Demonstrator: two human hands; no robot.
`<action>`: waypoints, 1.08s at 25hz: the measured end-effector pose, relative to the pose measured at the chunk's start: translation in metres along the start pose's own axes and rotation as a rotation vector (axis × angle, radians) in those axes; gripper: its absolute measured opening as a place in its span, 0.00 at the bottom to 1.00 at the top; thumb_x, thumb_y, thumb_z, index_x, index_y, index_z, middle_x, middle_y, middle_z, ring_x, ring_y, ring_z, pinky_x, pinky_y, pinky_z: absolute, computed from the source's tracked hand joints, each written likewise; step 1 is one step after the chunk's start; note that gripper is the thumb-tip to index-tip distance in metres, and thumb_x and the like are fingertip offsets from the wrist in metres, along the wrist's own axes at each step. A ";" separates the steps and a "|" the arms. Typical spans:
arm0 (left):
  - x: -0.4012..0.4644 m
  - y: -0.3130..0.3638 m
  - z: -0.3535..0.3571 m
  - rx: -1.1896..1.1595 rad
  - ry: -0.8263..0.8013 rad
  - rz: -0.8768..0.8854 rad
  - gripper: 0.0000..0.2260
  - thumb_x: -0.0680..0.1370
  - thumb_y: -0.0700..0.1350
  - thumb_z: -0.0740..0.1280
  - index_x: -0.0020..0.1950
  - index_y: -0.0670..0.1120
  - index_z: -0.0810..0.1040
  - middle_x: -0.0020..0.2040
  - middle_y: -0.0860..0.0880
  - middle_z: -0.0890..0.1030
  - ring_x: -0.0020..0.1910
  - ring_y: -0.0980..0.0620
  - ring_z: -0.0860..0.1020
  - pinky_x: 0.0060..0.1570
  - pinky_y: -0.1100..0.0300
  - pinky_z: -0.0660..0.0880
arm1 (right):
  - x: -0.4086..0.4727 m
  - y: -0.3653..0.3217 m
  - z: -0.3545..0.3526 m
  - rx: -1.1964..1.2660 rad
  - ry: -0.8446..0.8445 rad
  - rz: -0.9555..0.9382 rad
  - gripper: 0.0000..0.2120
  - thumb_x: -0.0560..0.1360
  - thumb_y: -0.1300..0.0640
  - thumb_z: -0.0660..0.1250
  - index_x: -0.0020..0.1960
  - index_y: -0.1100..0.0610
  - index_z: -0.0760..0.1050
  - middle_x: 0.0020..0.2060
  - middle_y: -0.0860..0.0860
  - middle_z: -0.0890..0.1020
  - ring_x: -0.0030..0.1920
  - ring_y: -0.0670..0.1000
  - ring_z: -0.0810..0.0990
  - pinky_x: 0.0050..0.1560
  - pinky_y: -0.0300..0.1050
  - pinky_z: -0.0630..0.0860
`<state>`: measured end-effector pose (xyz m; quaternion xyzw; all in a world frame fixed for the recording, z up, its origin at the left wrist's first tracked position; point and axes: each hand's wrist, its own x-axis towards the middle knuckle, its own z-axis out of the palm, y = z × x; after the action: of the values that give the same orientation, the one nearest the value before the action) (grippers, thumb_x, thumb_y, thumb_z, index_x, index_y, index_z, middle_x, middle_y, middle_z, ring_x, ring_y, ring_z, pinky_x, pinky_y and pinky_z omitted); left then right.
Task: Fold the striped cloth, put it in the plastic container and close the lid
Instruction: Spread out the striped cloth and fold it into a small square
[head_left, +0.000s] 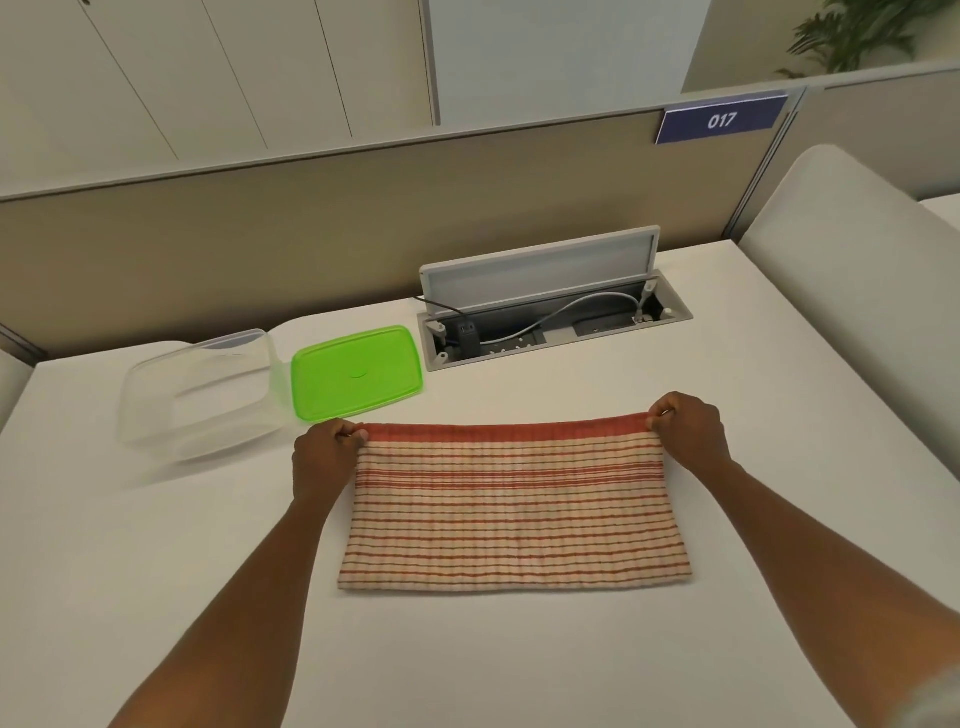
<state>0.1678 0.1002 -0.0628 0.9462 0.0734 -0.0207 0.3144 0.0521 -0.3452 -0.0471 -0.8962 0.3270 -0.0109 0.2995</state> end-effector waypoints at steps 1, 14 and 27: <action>0.000 0.000 0.002 0.000 0.002 -0.012 0.08 0.75 0.50 0.70 0.46 0.47 0.84 0.45 0.46 0.85 0.49 0.42 0.81 0.50 0.53 0.72 | 0.001 0.002 0.003 -0.002 0.009 -0.008 0.04 0.76 0.56 0.66 0.46 0.57 0.77 0.43 0.52 0.83 0.43 0.53 0.80 0.43 0.45 0.73; 0.009 -0.003 0.003 0.123 -0.192 0.081 0.16 0.68 0.58 0.74 0.52 0.56 0.79 0.53 0.49 0.78 0.53 0.48 0.79 0.52 0.53 0.74 | -0.158 -0.145 0.120 -0.002 -0.307 -0.593 0.17 0.74 0.51 0.70 0.62 0.51 0.75 0.60 0.49 0.79 0.59 0.49 0.76 0.60 0.51 0.75; 0.011 -0.001 -0.003 0.225 -0.227 0.153 0.06 0.73 0.47 0.70 0.43 0.49 0.73 0.50 0.46 0.78 0.51 0.43 0.77 0.49 0.52 0.72 | -0.261 -0.177 0.220 -0.434 -0.230 -0.918 0.14 0.68 0.57 0.76 0.52 0.56 0.79 0.40 0.52 0.83 0.36 0.50 0.80 0.36 0.45 0.79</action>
<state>0.1786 0.1035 -0.0620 0.9698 -0.0375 -0.1113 0.2136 -0.0030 0.0337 -0.0853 -0.9842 -0.1401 0.0255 0.1049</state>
